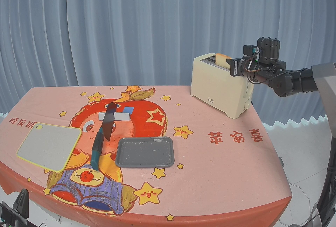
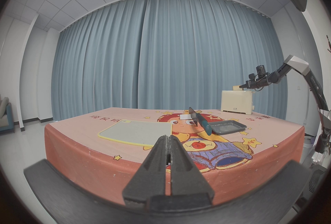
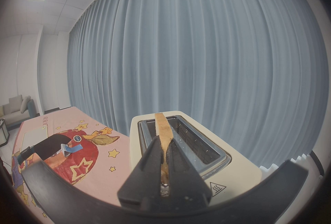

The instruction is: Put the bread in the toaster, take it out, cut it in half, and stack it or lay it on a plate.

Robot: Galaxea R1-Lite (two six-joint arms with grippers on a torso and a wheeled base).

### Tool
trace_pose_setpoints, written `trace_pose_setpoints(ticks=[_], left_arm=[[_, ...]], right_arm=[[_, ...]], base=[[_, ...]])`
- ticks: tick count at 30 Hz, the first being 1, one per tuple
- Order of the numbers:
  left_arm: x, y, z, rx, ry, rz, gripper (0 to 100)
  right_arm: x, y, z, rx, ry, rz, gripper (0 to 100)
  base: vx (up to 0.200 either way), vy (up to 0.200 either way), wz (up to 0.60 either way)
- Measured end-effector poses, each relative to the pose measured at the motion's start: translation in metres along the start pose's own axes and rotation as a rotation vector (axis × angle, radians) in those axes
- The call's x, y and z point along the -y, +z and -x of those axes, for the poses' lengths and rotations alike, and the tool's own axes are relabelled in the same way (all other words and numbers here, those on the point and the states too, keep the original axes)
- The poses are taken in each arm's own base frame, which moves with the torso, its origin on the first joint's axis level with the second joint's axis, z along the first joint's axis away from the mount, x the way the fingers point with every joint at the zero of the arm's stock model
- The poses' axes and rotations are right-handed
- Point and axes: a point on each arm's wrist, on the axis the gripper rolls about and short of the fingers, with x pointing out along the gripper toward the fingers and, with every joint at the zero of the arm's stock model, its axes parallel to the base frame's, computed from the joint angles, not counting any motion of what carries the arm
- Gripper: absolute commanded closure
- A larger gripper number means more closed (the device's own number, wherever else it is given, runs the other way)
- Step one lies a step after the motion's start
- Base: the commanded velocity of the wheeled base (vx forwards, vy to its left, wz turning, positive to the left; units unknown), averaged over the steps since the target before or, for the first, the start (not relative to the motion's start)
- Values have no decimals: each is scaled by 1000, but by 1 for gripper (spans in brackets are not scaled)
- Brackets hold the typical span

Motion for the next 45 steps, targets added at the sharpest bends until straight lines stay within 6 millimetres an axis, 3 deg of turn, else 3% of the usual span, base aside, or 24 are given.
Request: trace_pose_setpoints(ticks=[8, 19, 23, 35, 45], left_arm=[[0, 0, 0, 0, -1, 0, 100], [0, 0, 0, 0, 0, 0, 100], [0, 0, 0, 0, 0, 0, 100], [0, 0, 0, 0, 0, 0, 100], [0, 0, 0, 0, 0, 0, 100]], right_arm=[[-3, 14, 10, 33, 3, 4, 100], [-11, 59, 50, 119, 13, 12, 100], [-13, 67, 65, 133, 14, 7, 100], [-26, 59, 104, 93, 41, -30, 100], [-35, 45, 120, 43, 67, -37, 100]], base=[[0, 0, 0], [0, 0, 0], [0, 0, 0], [0, 0, 0], [0, 0, 0]])
